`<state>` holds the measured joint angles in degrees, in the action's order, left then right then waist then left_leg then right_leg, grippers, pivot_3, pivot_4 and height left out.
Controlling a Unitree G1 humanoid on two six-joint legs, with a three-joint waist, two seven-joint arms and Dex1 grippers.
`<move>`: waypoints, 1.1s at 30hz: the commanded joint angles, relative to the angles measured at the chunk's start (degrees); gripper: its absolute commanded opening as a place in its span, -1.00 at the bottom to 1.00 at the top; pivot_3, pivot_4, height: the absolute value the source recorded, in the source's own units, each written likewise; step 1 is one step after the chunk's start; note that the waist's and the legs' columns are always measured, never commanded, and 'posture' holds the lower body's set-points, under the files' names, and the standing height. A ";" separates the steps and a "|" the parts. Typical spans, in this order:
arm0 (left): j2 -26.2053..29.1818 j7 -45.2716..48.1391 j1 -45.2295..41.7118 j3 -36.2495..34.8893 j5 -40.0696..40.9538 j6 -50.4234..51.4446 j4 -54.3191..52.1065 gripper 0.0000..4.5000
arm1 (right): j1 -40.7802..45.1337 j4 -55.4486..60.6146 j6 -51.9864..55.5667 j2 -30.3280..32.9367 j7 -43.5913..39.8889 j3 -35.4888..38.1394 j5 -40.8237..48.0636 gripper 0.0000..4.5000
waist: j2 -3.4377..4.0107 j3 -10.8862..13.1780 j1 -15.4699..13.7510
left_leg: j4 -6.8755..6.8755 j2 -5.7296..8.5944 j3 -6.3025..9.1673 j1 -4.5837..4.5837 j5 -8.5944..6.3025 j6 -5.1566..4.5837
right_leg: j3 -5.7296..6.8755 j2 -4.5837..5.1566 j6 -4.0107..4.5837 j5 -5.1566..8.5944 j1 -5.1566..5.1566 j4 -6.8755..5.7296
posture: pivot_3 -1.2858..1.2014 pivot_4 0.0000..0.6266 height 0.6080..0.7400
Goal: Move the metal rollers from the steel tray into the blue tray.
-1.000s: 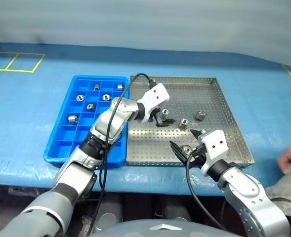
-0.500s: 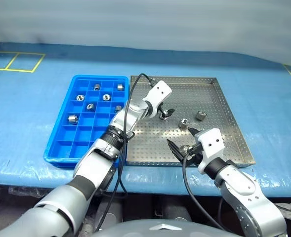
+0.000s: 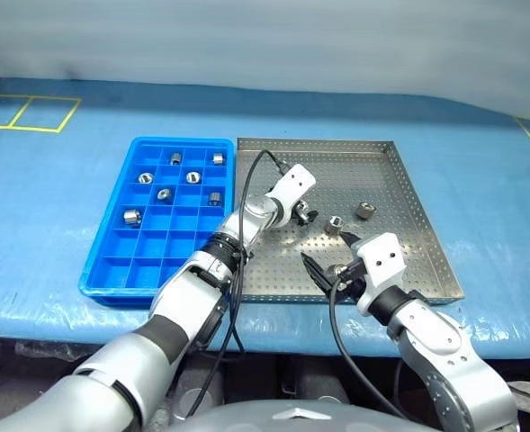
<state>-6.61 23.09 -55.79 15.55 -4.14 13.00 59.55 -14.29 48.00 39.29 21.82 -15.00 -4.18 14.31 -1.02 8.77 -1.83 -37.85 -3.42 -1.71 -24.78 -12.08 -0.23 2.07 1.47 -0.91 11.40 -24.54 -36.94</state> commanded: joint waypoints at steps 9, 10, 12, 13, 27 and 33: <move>-0.49 -1.44 -1.63 -2.40 -1.12 -3.10 1.47 0.12 | -0.33 0.95 -0.94 0.06 -0.23 0.40 -0.24 1.00 | 0.00 0.00 0.23 | 0.00 0.00 0.00 0.01 0.00 0.00 | 0.00 0.00 0.00 0.00 0.00 0.00 | 0.06 -0.52 1.00; -0.24 -0.99 -1.45 -2.93 -0.74 -3.36 0.48 -0.04 | -0.13 0.75 -0.92 0.05 -0.32 0.10 -0.24 1.00 | 0.00 0.00 0.22 | 0.00 -0.01 0.00 0.01 0.00 0.00 | 0.00 0.00 0.00 0.00 0.00 -0.01 | 0.06 -0.52 1.00; 0.48 0.36 -0.99 -3.73 -0.04 -3.38 -2.39 -0.25 | 0.44 0.36 -0.85 0.02 -0.51 -0.60 -0.27 1.00 | 0.00 0.00 0.22 | 0.00 -0.01 0.00 0.00 0.00 0.00 | 0.00 0.00 0.00 0.00 0.00 -0.01 | 0.06 -0.52 1.00; 0.91 1.10 -0.72 -4.06 0.25 -3.17 -4.32 -0.25 | 0.78 0.19 -0.81 0.02 -0.64 -0.92 -0.24 1.00 | 0.00 0.00 0.21 | 0.00 -0.01 0.00 0.01 0.00 0.00 | 0.00 0.00 0.00 0.00 0.00 -0.01 | 0.07 -0.52 1.00; 15.72 8.22 15.91 -10.04 10.21 18.33 -60.37 -0.25 | 11.87 -5.59 -0.85 -0.63 -3.95 -8.50 -0.32 1.00 | 0.02 -0.01 0.14 | 0.06 -0.07 -0.01 0.12 0.01 0.01 | -0.08 -0.08 0.01 -0.01 0.00 -0.11 | 0.14 -0.52 1.00; 26.08 8.11 27.32 -14.05 12.26 27.30 -79.40 -0.25 | 19.45 -10.78 -1.69 -2.73 -6.49 -14.84 -1.17 1.00 | 0.02 -0.01 -0.52 | 0.01 -0.08 -0.01 0.13 0.02 0.02 | -0.09 -0.06 0.01 -0.01 0.02 -0.13 | 0.20 -0.52 1.00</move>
<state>18.57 31.31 -28.86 3.08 7.17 38.44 -13.95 3.98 36.85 39.09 19.45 -20.79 -18.10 13.56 -1.00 8.77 -2.35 -37.83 -3.50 -1.71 -24.65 -12.06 -0.20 1.98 1.42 -0.91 11.39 -24.52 -37.07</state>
